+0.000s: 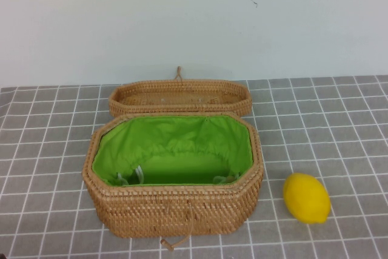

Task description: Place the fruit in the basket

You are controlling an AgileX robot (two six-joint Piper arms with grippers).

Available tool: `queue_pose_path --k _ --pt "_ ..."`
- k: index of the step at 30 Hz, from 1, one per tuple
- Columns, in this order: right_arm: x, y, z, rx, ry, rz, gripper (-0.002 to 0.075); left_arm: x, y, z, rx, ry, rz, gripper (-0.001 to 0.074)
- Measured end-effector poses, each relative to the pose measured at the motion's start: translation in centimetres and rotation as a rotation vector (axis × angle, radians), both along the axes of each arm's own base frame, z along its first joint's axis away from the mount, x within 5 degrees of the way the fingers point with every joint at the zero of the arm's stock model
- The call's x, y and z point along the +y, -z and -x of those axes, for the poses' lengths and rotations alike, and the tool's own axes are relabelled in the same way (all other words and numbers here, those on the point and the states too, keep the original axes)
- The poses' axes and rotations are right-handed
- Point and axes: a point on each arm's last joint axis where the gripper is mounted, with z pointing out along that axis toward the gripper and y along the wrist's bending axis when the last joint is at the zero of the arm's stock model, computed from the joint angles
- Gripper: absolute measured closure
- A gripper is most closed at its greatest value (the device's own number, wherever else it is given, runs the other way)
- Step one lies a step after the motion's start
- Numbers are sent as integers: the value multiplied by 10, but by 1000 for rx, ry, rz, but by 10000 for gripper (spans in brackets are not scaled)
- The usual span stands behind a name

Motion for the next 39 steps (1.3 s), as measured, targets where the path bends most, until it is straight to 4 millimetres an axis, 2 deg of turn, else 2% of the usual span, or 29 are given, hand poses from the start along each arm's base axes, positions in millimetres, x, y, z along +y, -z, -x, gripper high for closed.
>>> queue_pose_path --k 4,9,20,26,30,35,39 --pt "-2 10 2 108 30 -16 729 0 0 0 0 0 0 734" --pt "-2 7 1 73 21 -3 729 0 0 0 0 0 0 734" --pt "5 -17 0 -183 -56 117 729 0 0 0 0 0 0 738" --pt "15 -45 7 -511 -177 -63 729 0 0 0 0 0 0 734" --pt "20 -59 15 -675 -240 -50 729 0 0 0 2 0 0 738" --pt "20 -67 17 -698 -252 -86 729 0 0 0 2 0 0 734" --pt "19 -87 23 -738 -266 -154 729 0 0 0 2 0 0 734"
